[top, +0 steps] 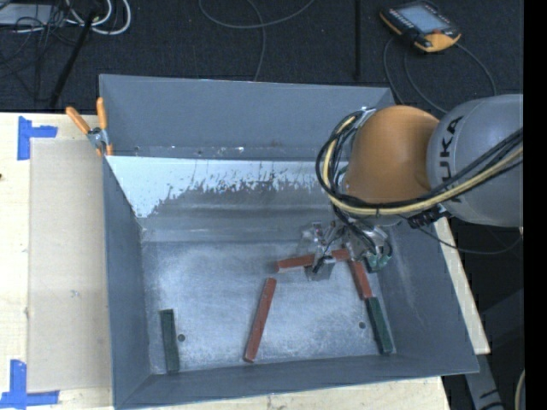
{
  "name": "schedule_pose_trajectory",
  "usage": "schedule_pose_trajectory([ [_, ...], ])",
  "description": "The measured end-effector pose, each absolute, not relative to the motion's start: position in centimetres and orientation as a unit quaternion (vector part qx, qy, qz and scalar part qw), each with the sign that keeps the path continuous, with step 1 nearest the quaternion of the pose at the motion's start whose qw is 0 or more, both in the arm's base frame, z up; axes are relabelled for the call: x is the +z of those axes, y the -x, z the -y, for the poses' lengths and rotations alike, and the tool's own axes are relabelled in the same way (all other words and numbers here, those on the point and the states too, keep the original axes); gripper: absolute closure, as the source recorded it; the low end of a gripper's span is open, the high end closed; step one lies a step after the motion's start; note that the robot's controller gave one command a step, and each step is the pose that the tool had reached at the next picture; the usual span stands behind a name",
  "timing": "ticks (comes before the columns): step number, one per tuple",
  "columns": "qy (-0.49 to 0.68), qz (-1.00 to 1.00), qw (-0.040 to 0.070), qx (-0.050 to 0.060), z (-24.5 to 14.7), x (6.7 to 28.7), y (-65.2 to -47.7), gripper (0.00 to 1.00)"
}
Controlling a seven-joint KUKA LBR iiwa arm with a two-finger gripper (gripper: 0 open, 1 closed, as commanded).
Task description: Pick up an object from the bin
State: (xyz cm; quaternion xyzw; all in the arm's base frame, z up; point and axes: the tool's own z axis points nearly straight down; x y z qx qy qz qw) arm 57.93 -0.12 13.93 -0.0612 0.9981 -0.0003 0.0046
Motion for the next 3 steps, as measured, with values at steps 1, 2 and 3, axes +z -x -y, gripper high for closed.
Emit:
schedule_pose_trajectory([
  [1,0.062,-0.998,0.000,-0.001,0.8,13.3,-57.5,1.00],
  [2,0.161,-0.987,0.006,0.000,-0.2,15.8,-53.3,1.00],
  [3,0.173,-0.985,0.001,0.000,7.4,24.1,-55.9,1.00],
])
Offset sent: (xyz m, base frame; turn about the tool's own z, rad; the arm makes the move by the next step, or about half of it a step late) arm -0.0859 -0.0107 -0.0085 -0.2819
